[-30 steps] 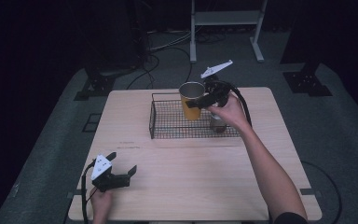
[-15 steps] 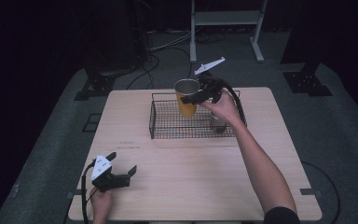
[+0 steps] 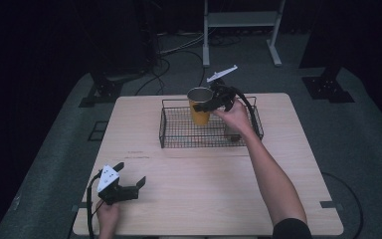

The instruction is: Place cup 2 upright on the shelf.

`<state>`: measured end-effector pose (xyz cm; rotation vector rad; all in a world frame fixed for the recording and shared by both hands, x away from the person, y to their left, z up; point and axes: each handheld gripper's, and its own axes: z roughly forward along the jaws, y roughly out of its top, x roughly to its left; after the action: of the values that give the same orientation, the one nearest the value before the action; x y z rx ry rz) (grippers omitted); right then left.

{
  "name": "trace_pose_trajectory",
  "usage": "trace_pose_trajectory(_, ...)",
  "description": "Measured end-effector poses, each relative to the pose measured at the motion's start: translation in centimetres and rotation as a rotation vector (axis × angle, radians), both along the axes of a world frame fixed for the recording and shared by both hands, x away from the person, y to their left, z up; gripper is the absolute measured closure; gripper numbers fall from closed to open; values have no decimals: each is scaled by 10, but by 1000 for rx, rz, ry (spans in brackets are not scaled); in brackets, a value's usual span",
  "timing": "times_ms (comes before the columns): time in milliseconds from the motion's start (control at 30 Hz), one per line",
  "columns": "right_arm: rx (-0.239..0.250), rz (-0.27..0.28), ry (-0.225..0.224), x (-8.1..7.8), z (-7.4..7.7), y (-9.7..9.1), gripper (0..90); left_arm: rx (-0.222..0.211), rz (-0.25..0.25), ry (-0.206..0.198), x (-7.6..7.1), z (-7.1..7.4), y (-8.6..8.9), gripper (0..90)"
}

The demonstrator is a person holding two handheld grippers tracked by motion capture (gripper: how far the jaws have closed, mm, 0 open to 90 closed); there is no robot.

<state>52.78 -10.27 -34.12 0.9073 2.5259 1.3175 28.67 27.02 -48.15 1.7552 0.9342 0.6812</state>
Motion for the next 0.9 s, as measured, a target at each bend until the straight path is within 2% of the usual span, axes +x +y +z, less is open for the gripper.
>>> trace_pose_trajectory(300,-10,-12,5,3,-9,6,140,-1,-1,-1,0,0,0,0)
trace_pose_trajectory(333,-25,-5,8,4,-13,10,140,2,-1,2,0,0,0,0)
trace_pose_trajectory(467,-34,-3,8,4,-19,14,140,5,-1,0,0,0,0,0)
trace_pose_trajectory(733,-40,-23,42,9,-39,17,140,5,-2,-3,0,0,1,0)
trace_pose_trajectory(900,-40,-29,56,10,-42,18,140,0,-1,-4,1,0,0,0)
